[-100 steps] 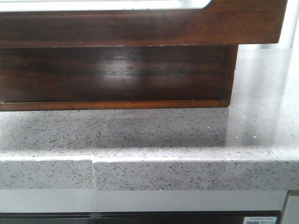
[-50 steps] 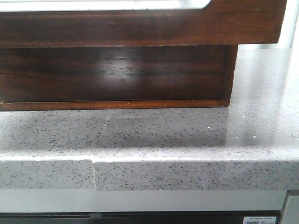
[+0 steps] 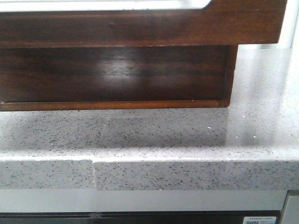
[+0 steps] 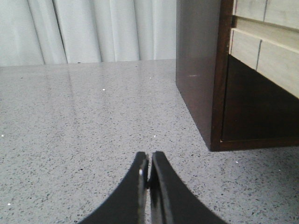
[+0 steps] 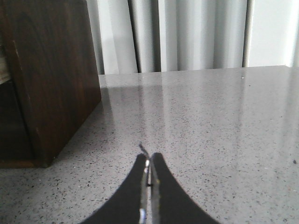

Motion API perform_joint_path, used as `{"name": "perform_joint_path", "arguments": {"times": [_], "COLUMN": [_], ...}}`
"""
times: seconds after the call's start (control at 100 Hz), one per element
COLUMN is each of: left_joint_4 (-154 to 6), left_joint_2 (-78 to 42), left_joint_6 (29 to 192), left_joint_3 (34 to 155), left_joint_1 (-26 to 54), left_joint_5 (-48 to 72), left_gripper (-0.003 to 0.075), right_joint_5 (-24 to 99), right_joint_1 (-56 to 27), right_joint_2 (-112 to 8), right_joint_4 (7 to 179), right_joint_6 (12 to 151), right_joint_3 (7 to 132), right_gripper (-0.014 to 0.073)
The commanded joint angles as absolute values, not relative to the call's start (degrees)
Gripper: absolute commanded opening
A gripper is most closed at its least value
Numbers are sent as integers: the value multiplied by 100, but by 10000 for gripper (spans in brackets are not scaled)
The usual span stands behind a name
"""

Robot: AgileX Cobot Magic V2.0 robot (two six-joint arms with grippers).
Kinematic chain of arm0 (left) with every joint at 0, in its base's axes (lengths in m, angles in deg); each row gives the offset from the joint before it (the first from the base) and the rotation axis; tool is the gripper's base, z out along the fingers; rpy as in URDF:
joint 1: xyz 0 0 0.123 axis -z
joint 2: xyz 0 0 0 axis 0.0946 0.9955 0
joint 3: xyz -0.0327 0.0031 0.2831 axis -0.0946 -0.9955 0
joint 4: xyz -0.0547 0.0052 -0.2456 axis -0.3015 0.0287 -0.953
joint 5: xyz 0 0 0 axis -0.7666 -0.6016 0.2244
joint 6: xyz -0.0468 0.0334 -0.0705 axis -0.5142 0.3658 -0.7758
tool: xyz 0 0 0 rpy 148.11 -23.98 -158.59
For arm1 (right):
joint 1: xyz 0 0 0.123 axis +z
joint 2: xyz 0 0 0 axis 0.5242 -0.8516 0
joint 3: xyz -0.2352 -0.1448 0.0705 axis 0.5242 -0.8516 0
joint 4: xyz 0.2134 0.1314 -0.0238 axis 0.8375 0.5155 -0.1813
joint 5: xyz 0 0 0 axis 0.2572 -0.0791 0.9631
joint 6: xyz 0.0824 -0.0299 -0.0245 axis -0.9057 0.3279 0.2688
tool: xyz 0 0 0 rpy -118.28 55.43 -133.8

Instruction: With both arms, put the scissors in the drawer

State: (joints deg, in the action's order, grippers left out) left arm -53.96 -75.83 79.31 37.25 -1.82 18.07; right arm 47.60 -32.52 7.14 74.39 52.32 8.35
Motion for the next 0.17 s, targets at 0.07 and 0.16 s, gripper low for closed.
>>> {"name": "perform_joint_path", "arguments": {"times": [0.07, 0.16], "left_joint_4": [-5411, -5411], "left_joint_2": [-7764, -7764], "left_joint_6": [7866, 7866], "left_joint_3": [3537, 3537], "left_joint_1": [-189, -189], "left_joint_5": [2268, 2268], "left_gripper": [-20, -20], "right_joint_5": [5246, 5246], "right_joint_1": [-3282, -3282], "right_joint_2": [829, 829], "right_joint_4": [7446, 7446], "right_joint_6": [5255, 5255], "right_joint_3": [742, 742], "right_gripper": [-69, -69]}}
